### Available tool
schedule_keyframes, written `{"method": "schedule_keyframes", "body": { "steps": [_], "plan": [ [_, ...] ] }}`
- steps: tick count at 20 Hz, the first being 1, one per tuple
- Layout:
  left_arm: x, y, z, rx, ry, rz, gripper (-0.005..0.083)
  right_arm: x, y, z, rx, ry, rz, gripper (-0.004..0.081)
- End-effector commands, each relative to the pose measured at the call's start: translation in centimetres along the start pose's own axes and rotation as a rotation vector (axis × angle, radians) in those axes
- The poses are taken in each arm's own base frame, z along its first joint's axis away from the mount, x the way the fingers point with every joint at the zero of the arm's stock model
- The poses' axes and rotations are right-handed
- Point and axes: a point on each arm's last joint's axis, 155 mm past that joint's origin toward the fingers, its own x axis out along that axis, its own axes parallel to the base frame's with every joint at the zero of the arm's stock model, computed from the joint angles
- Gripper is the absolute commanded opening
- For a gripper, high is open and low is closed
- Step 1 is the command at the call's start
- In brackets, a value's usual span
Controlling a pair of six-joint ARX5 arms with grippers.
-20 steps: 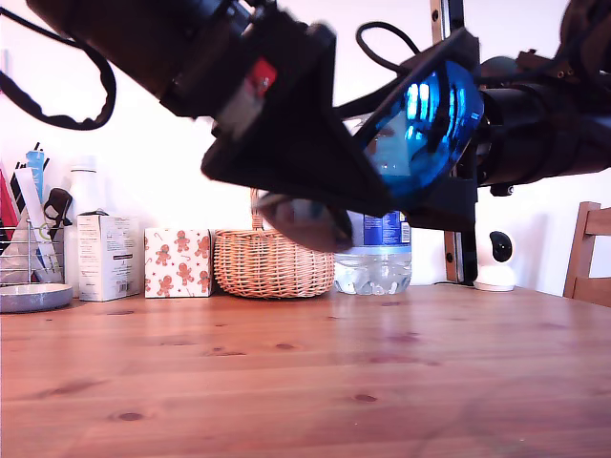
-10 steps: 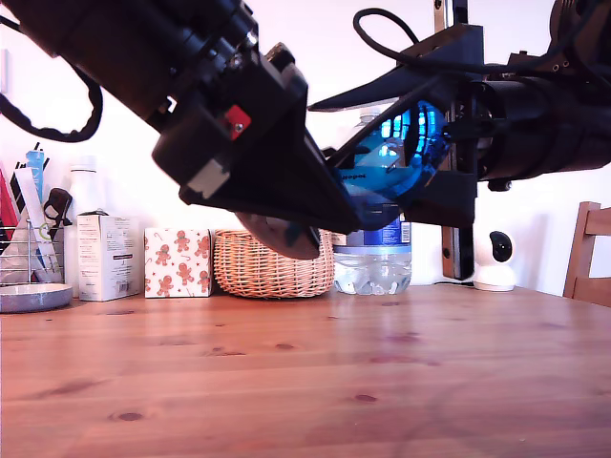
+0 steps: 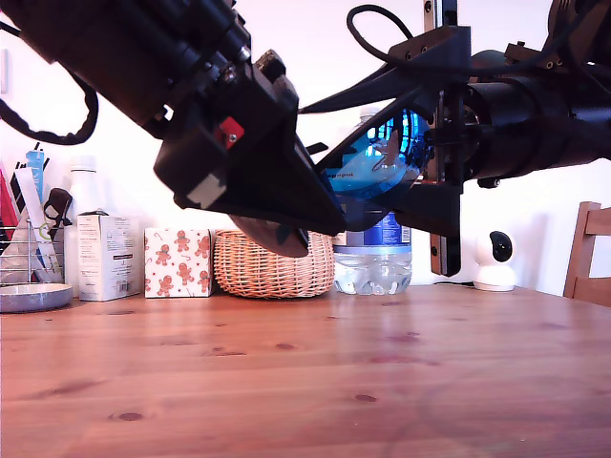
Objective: Pick up the sunglasses and close them, then place them back on the table
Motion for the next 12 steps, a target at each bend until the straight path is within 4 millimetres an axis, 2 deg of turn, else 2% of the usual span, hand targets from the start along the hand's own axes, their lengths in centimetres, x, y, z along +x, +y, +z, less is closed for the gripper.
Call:
{"method": "schedule_keyframes", "body": {
  "steps": [1,4,12],
  "plan": [
    [-0.3,1.3,1.1,-0.025,-0.037,0.052,0.0086,0.8,-0.8,-1.4,0.035,0.032,0.0,0.0383],
    [-0.3,0.8,1.1,-0.017,-0.035,0.039,0.0086,0.7,-0.7,-1.2,0.034,0.026,0.002,0.0411],
    [-0.5,-0.6,1.1,0.012,-0.016,0.012,0.0086,-2.0,-1.5,1.1,0.02,-0.075,-0.029,0.0411]
  ]
}}
